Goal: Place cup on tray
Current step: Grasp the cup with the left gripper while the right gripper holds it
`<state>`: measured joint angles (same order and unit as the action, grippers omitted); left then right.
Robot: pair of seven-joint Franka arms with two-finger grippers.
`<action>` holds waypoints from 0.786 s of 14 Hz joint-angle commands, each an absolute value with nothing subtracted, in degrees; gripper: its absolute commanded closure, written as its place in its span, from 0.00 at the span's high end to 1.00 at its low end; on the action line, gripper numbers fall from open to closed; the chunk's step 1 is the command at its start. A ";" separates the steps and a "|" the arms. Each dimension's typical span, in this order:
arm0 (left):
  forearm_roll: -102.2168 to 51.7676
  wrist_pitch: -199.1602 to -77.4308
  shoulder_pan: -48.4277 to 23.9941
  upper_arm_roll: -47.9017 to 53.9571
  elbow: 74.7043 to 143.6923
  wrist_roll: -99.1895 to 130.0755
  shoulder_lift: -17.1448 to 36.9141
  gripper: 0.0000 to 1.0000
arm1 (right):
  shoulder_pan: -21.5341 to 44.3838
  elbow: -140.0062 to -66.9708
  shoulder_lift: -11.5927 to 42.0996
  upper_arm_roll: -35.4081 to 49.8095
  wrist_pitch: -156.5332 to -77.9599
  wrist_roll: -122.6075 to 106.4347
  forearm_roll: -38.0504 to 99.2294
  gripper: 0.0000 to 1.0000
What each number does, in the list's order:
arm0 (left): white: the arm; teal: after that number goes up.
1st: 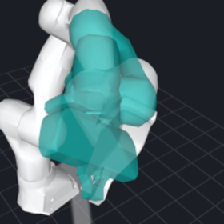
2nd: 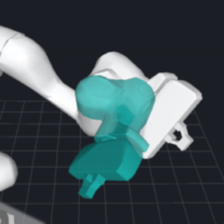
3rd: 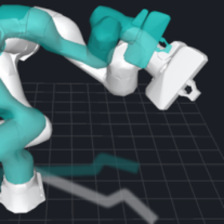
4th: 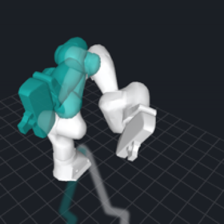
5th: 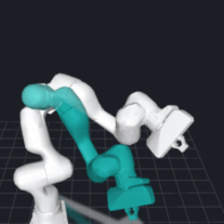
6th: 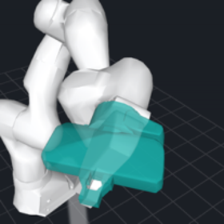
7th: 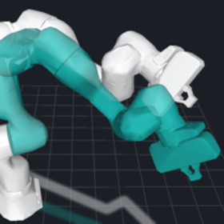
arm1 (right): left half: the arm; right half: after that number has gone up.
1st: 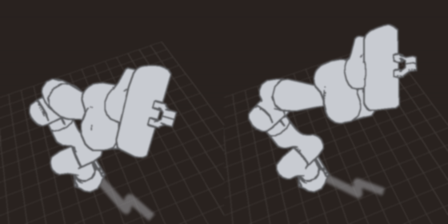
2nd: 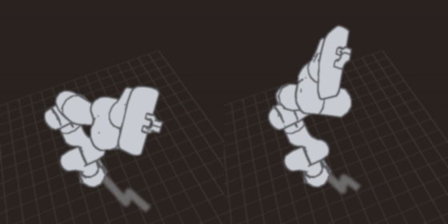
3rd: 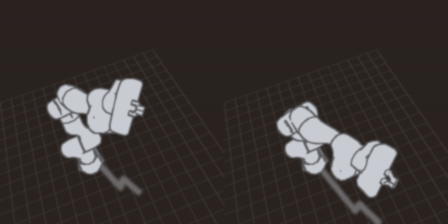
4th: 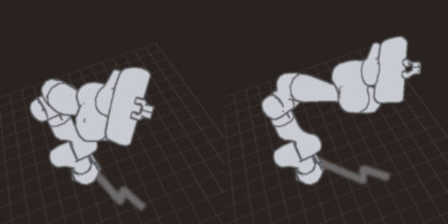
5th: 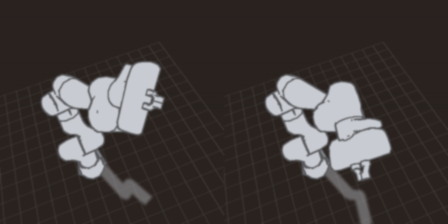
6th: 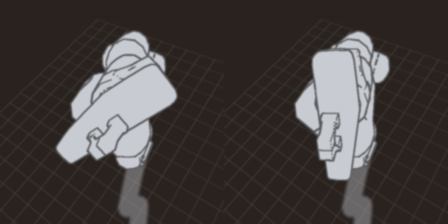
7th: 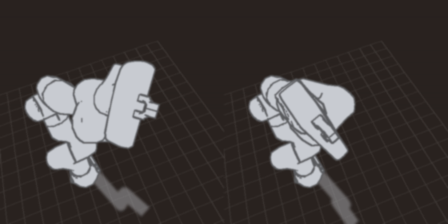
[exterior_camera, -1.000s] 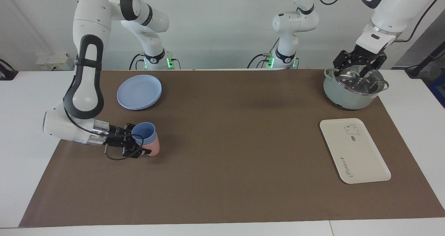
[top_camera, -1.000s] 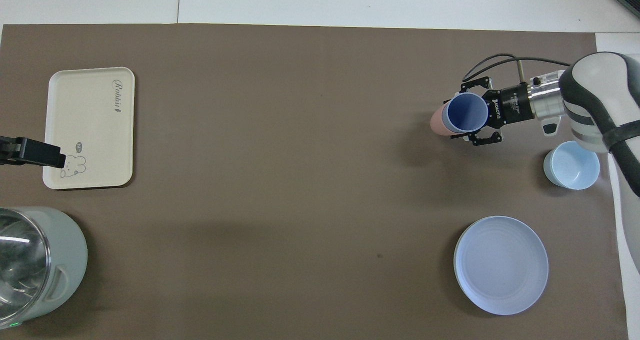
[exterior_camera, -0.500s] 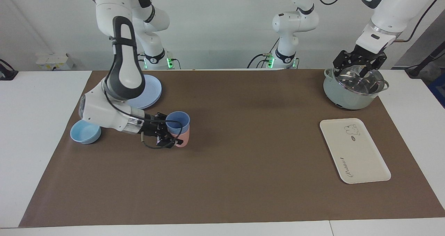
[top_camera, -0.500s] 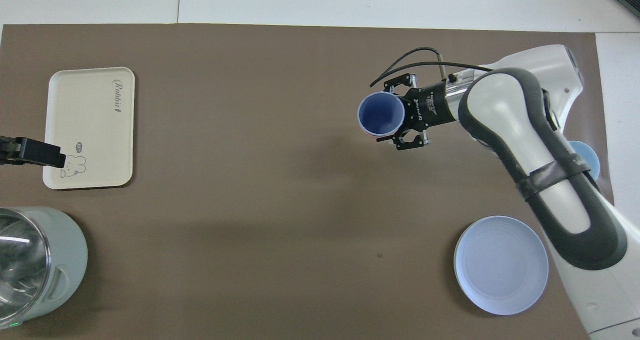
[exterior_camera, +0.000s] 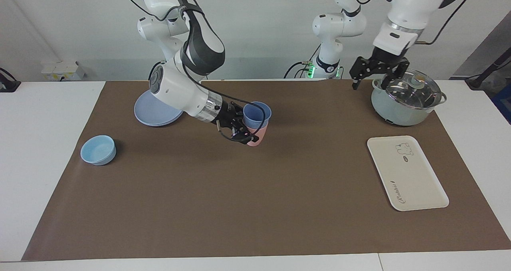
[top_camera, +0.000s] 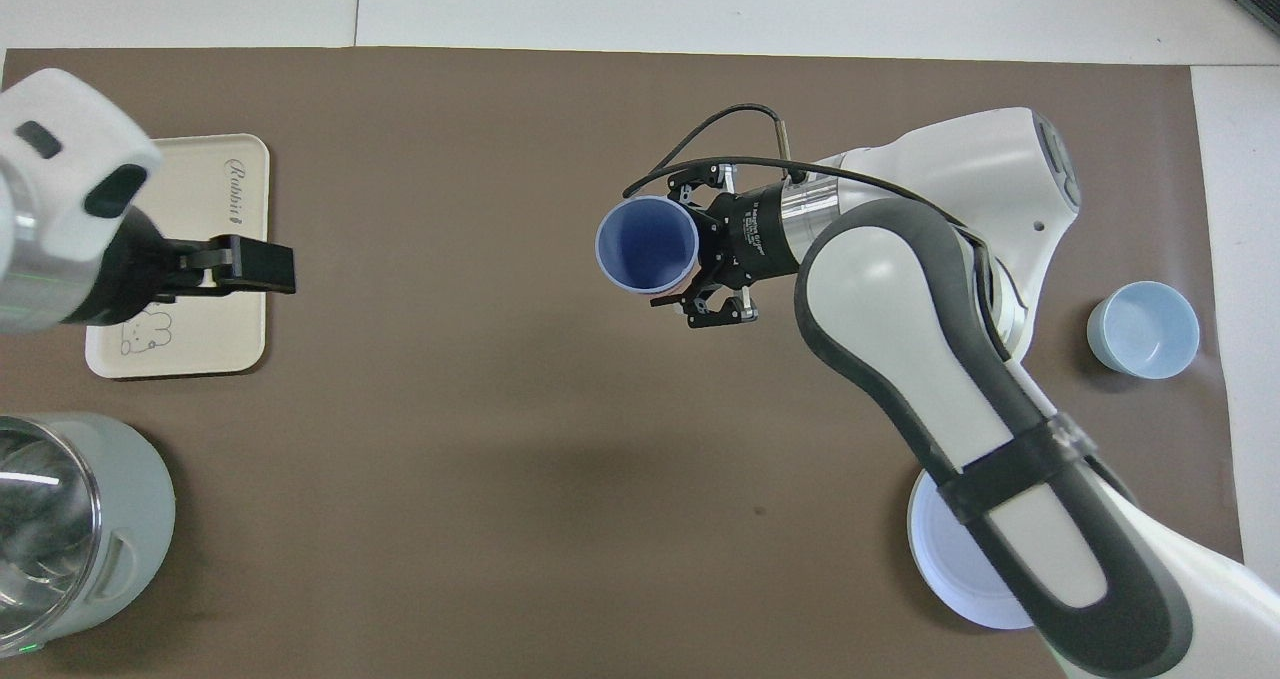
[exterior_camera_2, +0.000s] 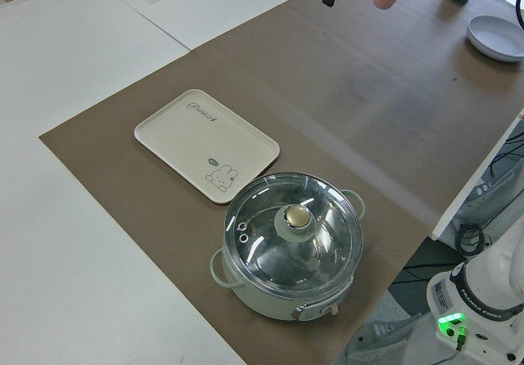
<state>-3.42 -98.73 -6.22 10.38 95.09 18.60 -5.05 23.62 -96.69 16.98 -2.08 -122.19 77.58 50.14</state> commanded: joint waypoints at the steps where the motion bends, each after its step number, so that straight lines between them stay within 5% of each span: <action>1: -3.87 -108.51 -15.27 10.02 98.78 33.00 -6.06 1.00 | 26.80 -98.35 15.82 -2.37 -127.69 83.48 47.64 0.00; 4: -3.87 -116.43 -21.70 9.93 102.02 38.58 -5.89 0.96 | 27.16 -98.35 15.82 -2.29 -128.23 85.43 45.88 0.00; 11: -5.80 -131.92 -21.71 10.02 106.97 47.19 -3.18 0.81 | 27.16 -98.44 15.82 -2.37 -128.41 85.43 45.62 0.00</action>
